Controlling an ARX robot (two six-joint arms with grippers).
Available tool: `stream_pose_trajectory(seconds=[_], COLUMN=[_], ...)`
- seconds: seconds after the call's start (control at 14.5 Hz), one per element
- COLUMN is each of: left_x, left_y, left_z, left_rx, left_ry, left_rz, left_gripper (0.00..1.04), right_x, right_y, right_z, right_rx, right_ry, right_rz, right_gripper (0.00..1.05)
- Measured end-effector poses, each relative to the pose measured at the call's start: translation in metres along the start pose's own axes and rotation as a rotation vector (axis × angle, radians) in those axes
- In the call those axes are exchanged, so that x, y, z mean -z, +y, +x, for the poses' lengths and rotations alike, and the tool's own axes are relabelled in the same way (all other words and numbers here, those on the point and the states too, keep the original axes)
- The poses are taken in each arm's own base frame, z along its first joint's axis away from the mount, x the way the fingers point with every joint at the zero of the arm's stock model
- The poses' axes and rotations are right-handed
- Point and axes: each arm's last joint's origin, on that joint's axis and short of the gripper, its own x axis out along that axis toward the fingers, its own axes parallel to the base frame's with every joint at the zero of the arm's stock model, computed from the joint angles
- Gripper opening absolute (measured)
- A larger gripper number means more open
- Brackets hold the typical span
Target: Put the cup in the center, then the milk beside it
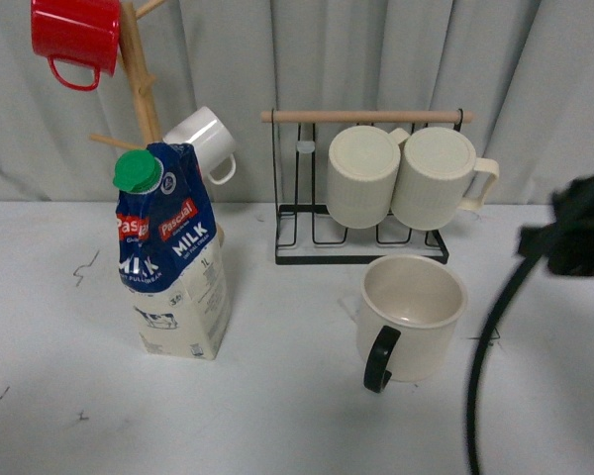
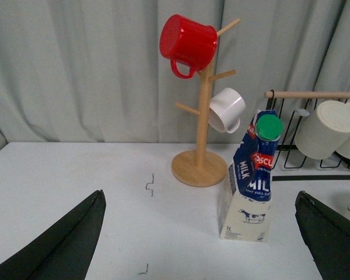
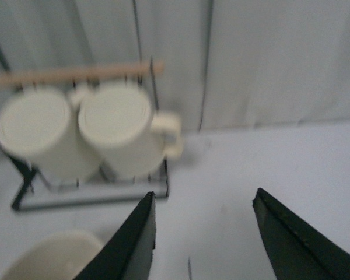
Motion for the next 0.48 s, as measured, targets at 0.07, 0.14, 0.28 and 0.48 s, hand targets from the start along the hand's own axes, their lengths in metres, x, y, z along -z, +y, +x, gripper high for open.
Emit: stream_pose_trajectory(seconds=[0.07,0.14,0.28,0.48], left_x=[0.0,0.0,0.0,0.0], left_y=[0.0,0.0,0.0,0.0], left_z=[0.0,0.0,0.0,0.0], left_rx=[0.0,0.0,0.0,0.0], left_ry=[0.0,0.0,0.0,0.0], left_rz=[0.0,0.0,0.0,0.0], left_gripper=[0.98,0.98,0.98,0.98], right_x=[-0.027,-0.037,-0.007,-0.016], right_y=[-0.01,-0.015,-0.031,-0.044], right_z=[-0.016,-0.03,-0.059,-0.088], right_rx=[0.0,-0.014,-0.018,-0.007], right_ry=[-0.164,-0.217,-0.084,-0.153], right_rz=[0.012,0.009,-0.036,-0.027], right_gripper=[0.42,0.32,0.01,0.02])
